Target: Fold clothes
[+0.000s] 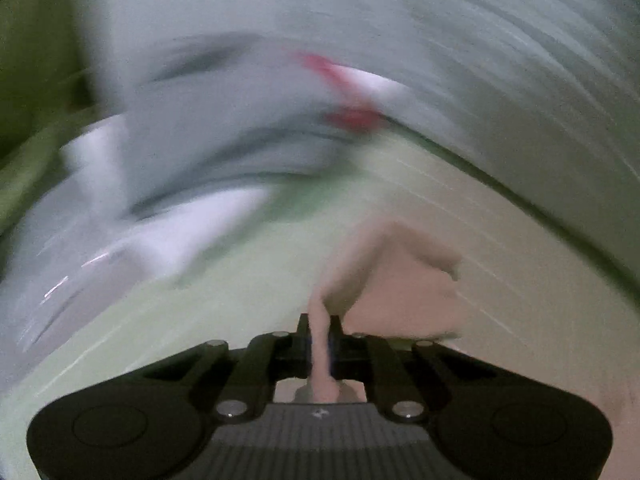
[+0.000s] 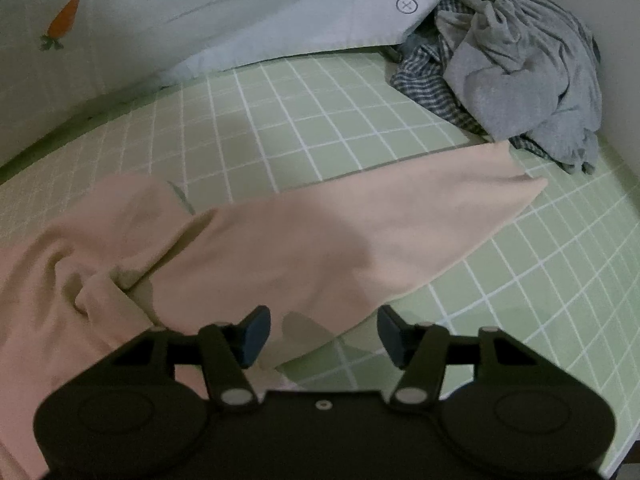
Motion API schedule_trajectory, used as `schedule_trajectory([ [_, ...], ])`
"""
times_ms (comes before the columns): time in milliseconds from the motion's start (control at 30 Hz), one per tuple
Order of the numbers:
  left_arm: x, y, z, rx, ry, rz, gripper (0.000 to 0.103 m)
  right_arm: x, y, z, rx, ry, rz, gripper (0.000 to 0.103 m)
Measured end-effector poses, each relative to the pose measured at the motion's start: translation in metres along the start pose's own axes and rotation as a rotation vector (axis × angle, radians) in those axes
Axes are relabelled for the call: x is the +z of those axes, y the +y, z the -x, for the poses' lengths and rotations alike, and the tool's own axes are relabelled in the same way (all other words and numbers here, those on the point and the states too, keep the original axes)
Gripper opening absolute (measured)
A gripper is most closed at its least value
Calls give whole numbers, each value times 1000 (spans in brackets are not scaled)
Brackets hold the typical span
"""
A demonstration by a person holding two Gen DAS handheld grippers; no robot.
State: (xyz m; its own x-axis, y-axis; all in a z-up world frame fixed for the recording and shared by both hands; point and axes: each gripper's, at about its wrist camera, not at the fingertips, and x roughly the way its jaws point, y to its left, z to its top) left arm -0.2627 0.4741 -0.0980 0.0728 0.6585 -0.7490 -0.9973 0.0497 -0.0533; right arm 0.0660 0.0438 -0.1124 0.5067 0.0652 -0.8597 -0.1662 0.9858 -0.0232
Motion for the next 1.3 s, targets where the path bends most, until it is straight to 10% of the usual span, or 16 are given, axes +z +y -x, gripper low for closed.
schedule_trajectory([
  [100,-9,43,5,49,92,259,16,-4,-3,1,8,-4,-19,60],
  [367,-45,26,54,-52,122,134,66,-14,-29,10,61,-44,-94,63],
  [800,-93,-44,128,-168,85,-95,76,20,-104,-22,86,-86,-246,72],
  [1200,-59,-130,111,-207,105,-222,76,95,-92,-98,11,-73,-357,80],
  [1300,-57,-142,117,-234,77,-241,76,95,-77,-101,-84,-81,-260,52],
])
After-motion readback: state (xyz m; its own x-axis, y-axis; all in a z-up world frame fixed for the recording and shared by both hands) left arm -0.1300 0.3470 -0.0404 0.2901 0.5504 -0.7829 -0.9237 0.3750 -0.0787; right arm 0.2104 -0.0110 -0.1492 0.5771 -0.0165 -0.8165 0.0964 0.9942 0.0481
